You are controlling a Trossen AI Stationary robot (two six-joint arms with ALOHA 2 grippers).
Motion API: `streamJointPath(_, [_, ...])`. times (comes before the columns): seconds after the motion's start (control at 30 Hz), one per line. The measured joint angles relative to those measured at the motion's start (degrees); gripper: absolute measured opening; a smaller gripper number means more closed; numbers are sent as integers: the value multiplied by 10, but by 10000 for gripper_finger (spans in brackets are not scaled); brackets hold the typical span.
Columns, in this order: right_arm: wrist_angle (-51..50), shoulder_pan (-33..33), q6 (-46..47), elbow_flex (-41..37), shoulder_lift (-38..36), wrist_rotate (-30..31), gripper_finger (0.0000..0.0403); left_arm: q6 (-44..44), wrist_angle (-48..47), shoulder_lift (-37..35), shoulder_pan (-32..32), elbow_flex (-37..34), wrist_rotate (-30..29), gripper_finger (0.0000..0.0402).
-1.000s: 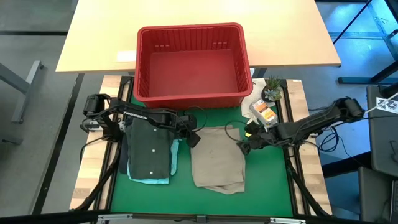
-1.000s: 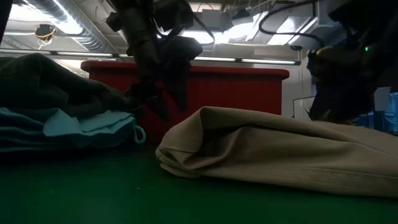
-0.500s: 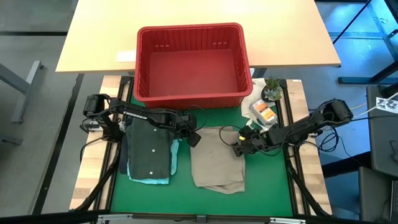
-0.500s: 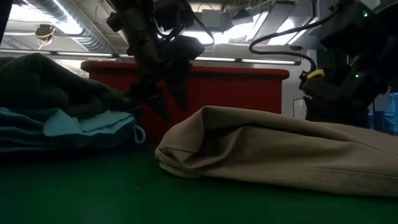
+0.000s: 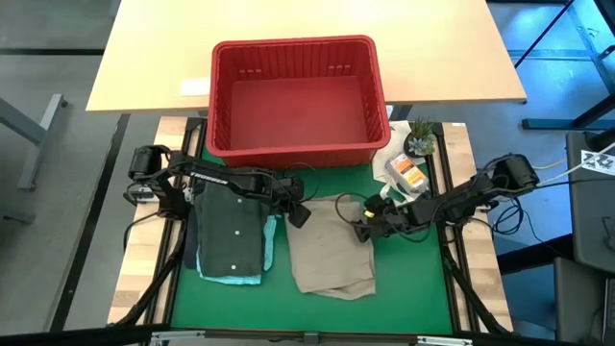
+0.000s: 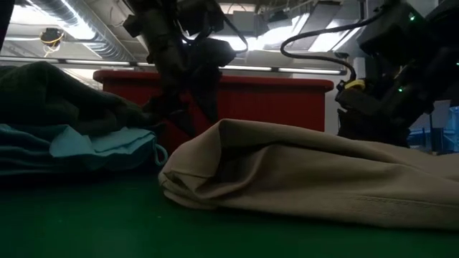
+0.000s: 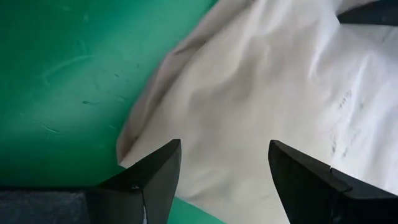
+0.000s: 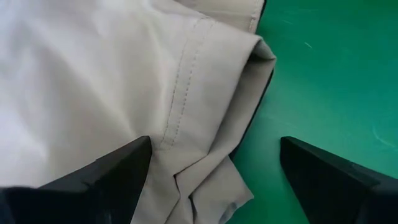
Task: Fold Laundry from Bin
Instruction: Stack the folded brown shorts on top of the folded green polo shirt
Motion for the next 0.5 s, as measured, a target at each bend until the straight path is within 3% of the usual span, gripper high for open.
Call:
streamJointPath(0.13, [3, 0, -27, 0, -5, -6, 356, 22, 0, -1, 5, 0, 27, 235])
streamJointPath(0.33, [3, 0, -66, 8, -4, -20, 356, 32, 3, -4, 3, 0, 115, 235])
streamJointPath(0.5, [6, 0, -86, 9, -4, -21, 356, 4, -5, -4, -35, 0, 119, 235])
